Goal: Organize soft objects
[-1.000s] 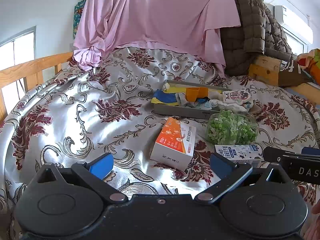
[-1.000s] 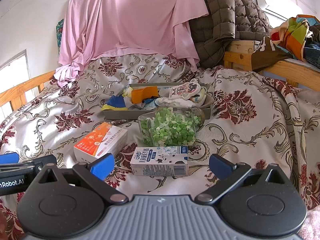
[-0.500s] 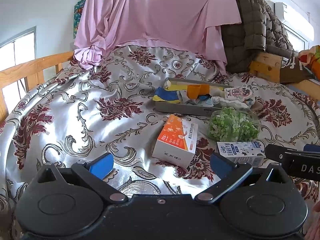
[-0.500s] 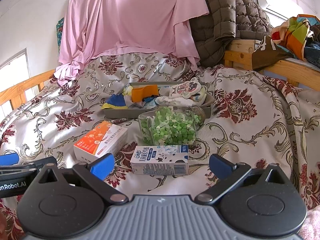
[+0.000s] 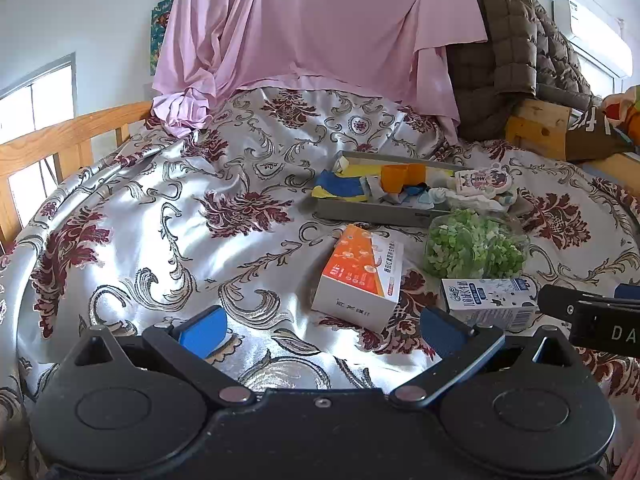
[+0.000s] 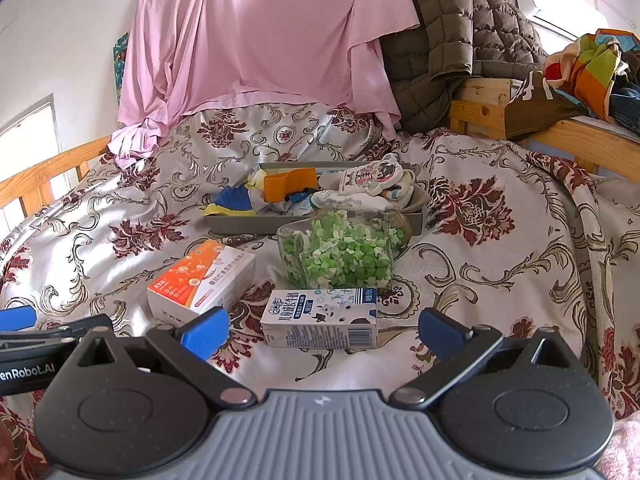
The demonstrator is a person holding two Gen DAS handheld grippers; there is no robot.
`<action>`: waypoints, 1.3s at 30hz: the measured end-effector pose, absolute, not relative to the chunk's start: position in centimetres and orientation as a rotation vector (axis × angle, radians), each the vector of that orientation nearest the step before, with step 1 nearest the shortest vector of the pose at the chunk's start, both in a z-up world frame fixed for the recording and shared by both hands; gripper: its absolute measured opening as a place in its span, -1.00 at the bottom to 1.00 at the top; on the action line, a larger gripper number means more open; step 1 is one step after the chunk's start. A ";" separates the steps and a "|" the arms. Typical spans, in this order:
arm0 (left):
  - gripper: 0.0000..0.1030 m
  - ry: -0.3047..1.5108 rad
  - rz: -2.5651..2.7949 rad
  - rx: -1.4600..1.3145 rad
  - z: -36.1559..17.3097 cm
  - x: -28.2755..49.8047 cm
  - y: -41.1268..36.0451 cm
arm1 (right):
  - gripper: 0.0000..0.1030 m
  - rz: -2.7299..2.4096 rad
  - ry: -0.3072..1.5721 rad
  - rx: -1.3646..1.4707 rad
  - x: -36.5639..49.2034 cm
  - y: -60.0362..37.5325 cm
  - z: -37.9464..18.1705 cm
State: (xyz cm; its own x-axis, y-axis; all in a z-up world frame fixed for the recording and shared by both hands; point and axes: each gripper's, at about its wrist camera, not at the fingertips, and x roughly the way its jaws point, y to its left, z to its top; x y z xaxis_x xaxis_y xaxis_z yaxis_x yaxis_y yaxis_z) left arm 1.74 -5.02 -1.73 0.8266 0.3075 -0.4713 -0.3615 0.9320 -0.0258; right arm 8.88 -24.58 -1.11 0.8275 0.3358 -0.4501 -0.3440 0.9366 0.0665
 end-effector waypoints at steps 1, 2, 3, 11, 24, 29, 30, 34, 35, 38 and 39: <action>0.98 0.480 0.357 -0.115 -1.7 1.8 -5.0 | 1.00 0.361 0.475 -0.018 8.9 -24.6 -1.1; 0.98 0.481 0.357 -0.115 -1.7 1.8 -5.0 | 1.00 0.361 0.475 -0.018 8.9 -24.6 -1.1; 0.98 0.482 0.356 -0.115 -1.8 1.7 -5.0 | 1.00 0.361 0.475 -0.018 8.9 -24.6 -1.1; 0.98 0.481 0.357 -0.116 -1.8 1.8 -5.0 | 1.00 0.361 0.476 -0.019 8.8 -24.6 -1.2; 0.98 0.482 0.360 -0.113 -1.8 1.7 -4.9 | 1.00 0.360 0.477 -0.019 8.9 -24.5 -1.1; 0.98 0.482 0.360 -0.112 -1.9 1.6 -4.7 | 1.00 0.359 0.477 -0.020 8.9 -24.5 -1.0; 0.98 0.482 0.360 -0.112 -2.0 1.5 -4.6 | 1.00 0.359 0.478 -0.020 8.9 -24.5 -1.1; 0.98 0.483 0.361 -0.110 -2.0 1.5 -4.6 | 1.00 0.359 0.478 -0.020 8.9 -24.5 -1.0; 0.98 0.483 0.360 -0.112 -1.9 1.6 -4.8 | 1.00 0.359 0.478 -0.020 8.9 -24.6 -1.1; 0.98 0.484 0.360 -0.112 -2.0 1.5 -4.6 | 1.00 0.359 0.478 -0.020 8.9 -24.5 -1.0; 0.98 0.485 0.360 -0.111 -2.0 1.4 -4.5 | 1.00 0.359 0.479 -0.020 9.0 -24.5 -1.0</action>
State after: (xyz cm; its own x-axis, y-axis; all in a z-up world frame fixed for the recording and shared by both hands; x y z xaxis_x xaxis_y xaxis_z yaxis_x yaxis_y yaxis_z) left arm 1.44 -4.54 -1.99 0.8234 0.3119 -0.4741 -0.3642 0.9311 -0.0200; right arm 8.95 -24.49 -1.04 0.8262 0.3335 -0.4541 -0.3429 0.9372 0.0645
